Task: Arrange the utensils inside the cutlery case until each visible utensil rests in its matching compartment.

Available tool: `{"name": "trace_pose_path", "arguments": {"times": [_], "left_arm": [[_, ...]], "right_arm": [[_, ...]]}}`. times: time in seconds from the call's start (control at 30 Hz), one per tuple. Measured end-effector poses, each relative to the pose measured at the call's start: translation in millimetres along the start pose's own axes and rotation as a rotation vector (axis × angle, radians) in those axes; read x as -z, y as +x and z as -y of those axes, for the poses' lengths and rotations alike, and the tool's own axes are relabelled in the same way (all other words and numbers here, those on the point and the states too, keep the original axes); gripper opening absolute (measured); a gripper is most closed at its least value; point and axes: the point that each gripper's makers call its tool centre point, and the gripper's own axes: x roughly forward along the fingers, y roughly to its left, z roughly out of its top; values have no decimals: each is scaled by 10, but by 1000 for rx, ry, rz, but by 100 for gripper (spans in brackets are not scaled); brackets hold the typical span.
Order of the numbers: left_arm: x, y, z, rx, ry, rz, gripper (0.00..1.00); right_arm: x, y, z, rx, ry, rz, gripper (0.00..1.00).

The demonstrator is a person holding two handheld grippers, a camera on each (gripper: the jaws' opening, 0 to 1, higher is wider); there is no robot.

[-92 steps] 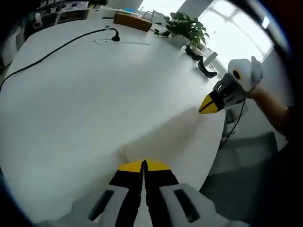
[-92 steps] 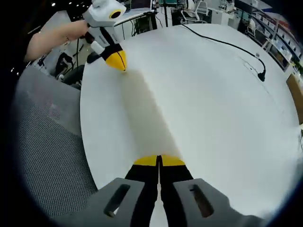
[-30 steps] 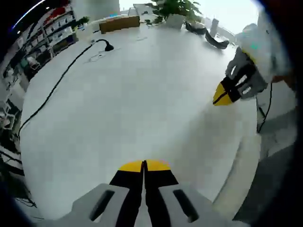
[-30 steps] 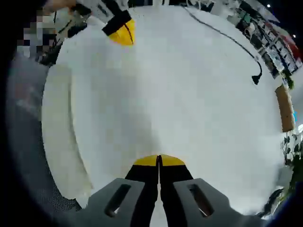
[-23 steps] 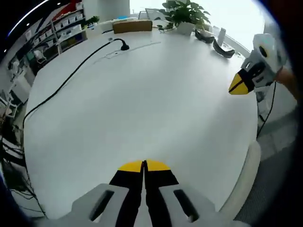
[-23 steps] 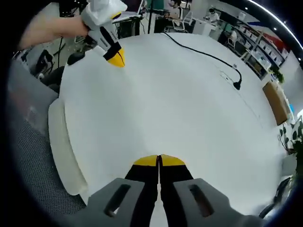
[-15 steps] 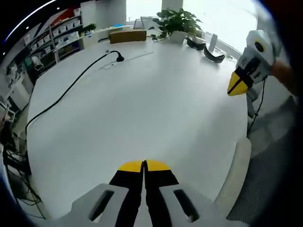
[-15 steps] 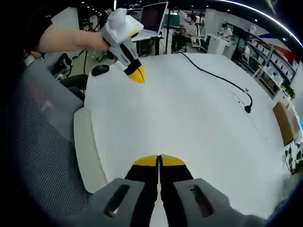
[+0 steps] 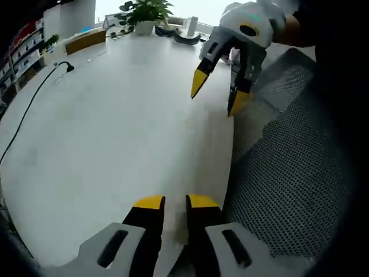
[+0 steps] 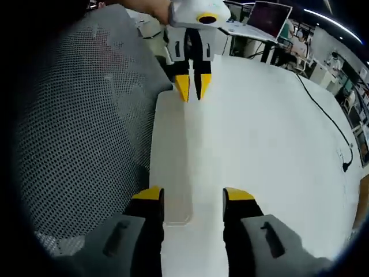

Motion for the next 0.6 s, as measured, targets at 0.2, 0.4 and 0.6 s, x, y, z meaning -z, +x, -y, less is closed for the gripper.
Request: {"name": "trace_pose_path", "arguments": {"times": [0.2,0.4,0.6], "left_arm": [[-15,129,264,85,18,4,26],[4,189,179,20,104,-3,38],[-43,149,43,-21,89,14,38]], "right_arm": [[30,249,-252,-80,-20,-36,47],[122,395,-196,-13,-42,-61,39],[212,334,59,46,59,-64,38]]}}
